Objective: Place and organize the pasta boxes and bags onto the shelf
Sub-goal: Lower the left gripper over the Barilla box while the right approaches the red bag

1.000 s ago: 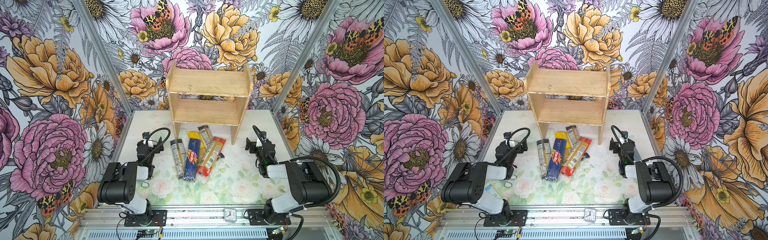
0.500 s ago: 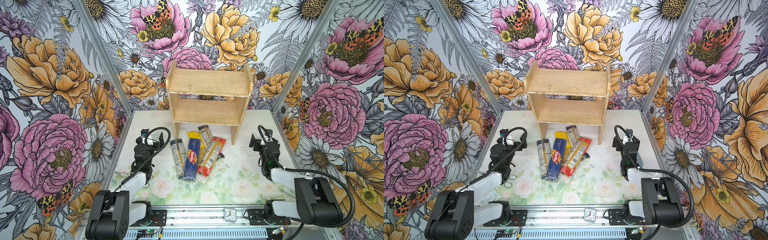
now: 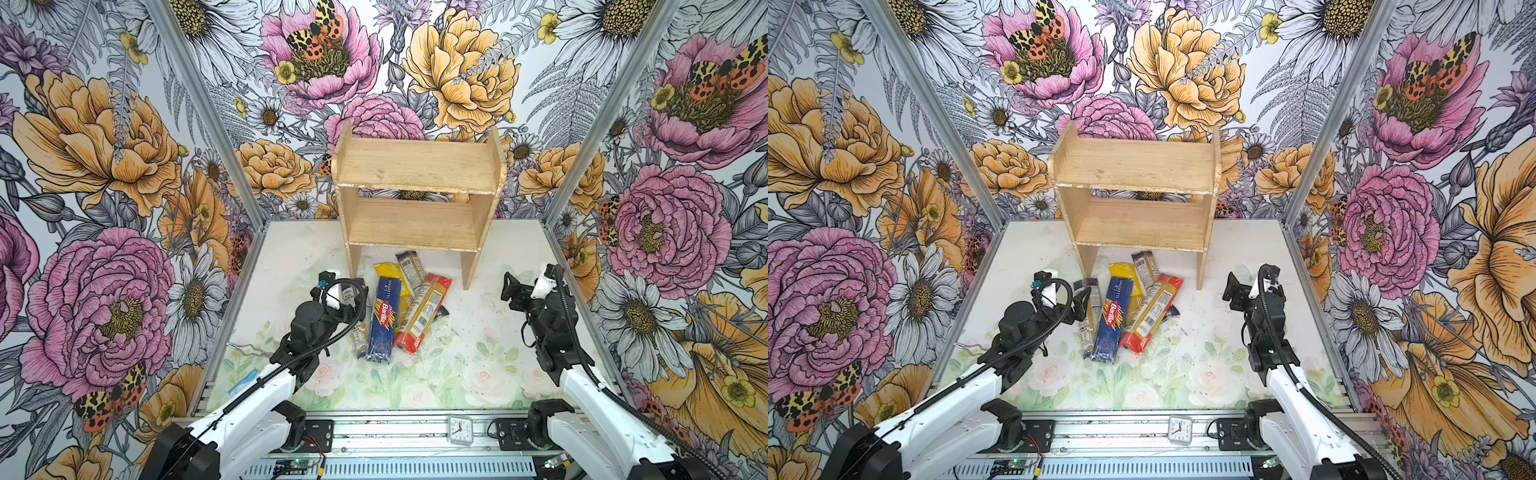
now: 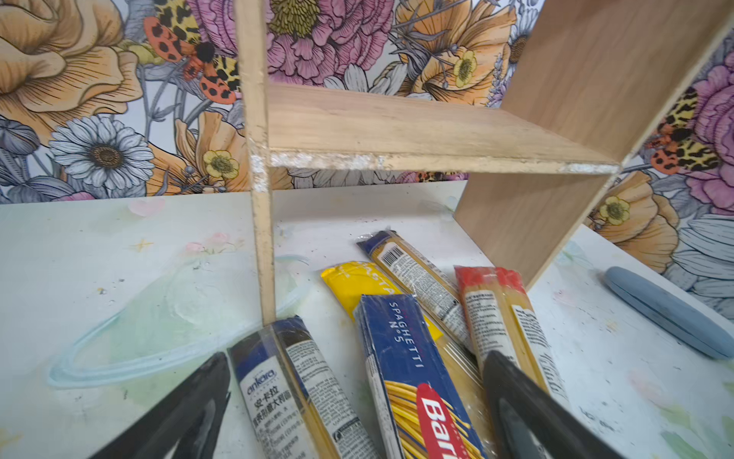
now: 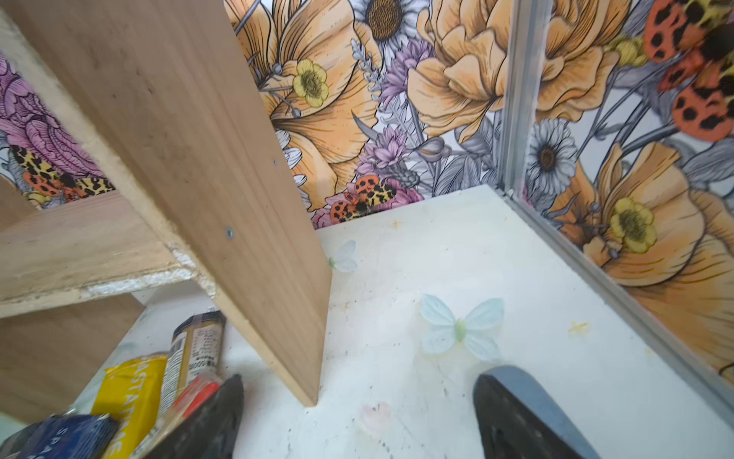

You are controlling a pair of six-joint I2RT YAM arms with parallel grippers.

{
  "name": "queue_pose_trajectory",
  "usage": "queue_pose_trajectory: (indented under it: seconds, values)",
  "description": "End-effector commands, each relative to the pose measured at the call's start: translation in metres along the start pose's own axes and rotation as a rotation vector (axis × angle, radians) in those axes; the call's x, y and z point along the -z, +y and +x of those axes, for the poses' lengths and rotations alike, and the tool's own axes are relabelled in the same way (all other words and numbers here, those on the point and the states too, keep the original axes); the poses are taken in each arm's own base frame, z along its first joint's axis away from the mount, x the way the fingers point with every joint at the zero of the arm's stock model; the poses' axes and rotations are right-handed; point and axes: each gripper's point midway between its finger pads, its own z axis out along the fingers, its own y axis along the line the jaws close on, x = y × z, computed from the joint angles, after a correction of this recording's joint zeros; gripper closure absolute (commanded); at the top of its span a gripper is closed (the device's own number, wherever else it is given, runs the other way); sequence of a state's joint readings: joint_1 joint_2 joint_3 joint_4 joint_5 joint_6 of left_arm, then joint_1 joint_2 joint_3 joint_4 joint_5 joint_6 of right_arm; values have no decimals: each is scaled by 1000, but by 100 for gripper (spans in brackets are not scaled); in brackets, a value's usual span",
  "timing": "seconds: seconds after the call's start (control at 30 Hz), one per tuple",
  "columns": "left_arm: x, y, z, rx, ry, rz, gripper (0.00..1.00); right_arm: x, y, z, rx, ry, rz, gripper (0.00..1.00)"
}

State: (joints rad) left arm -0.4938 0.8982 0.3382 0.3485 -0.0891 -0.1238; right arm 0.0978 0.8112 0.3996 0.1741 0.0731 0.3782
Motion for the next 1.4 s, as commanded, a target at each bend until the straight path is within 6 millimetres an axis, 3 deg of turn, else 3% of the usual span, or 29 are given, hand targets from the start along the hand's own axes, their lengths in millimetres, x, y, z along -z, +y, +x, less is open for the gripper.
queue_pose_trajectory:
  seconds: [0.0,0.23,0.4,0.7,0.97,1.37]
  values:
    - [10,-2,26,24,60,-33,1,7,22,21,-106,108,-89,9]
    - [28,-17,50,-9,115,-33,1,0,61,76,-166,291,-145,15]
    - [35,-21,57,29,139,-8,1,-2,94,110,-86,373,-155,14]
    - [40,-29,66,79,153,23,1,-5,137,136,-90,478,-236,14]
    - [39,-52,72,68,194,68,1,4,150,142,-90,489,-258,13]
    - [59,-76,83,71,258,41,1,29,142,159,-119,533,-272,15]
